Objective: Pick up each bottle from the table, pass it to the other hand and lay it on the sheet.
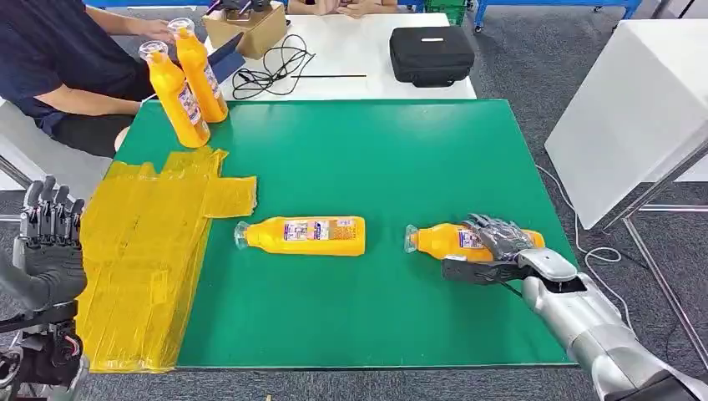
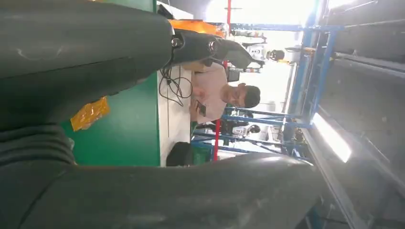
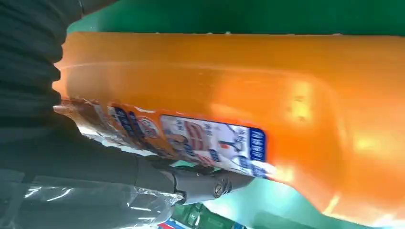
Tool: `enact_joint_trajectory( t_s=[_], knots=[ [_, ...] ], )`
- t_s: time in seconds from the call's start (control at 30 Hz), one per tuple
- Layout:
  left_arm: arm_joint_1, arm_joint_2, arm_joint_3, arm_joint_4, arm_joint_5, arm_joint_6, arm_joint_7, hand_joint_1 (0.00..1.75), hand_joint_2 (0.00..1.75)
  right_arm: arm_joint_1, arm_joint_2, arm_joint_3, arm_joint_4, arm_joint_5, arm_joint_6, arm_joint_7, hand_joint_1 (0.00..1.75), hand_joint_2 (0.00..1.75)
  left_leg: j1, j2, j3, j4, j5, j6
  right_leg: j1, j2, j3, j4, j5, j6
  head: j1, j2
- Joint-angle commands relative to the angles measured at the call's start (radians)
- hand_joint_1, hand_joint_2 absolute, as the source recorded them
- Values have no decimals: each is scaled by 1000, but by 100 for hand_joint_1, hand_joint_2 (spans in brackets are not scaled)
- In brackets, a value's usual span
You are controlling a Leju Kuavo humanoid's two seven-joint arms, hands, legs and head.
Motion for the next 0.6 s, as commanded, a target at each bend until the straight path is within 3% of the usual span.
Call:
enact_joint_trajectory(
  t_s=[0.03, 0.33, 0.6],
  knots=[
    [-93, -12, -2, 92, 12, -16, 29, 0, 0, -5, -24, 56, 47, 18, 8, 76, 0, 175, 0, -2, 0, 0, 0, 0, 0, -4, 1, -1, 0, 2, 0, 0],
    [-122, 8, -32, 129, 20, -29, 26, 0, 0, 25, -106, -1, 4, 16, -14, 99, 0, 175, -1, -4, 0, -1, 0, 0, -1, -6, 2, -2, -1, 2, 0, 0],
    [-123, 9, -32, 131, 20, -29, 25, 0, 0, 26, -108, -3, 4, 16, -14, 98, 0, 175, -1, -4, 1, -1, 0, 0, -1, -6, 2, -2, -1, 2, 0, 0]
  ],
)
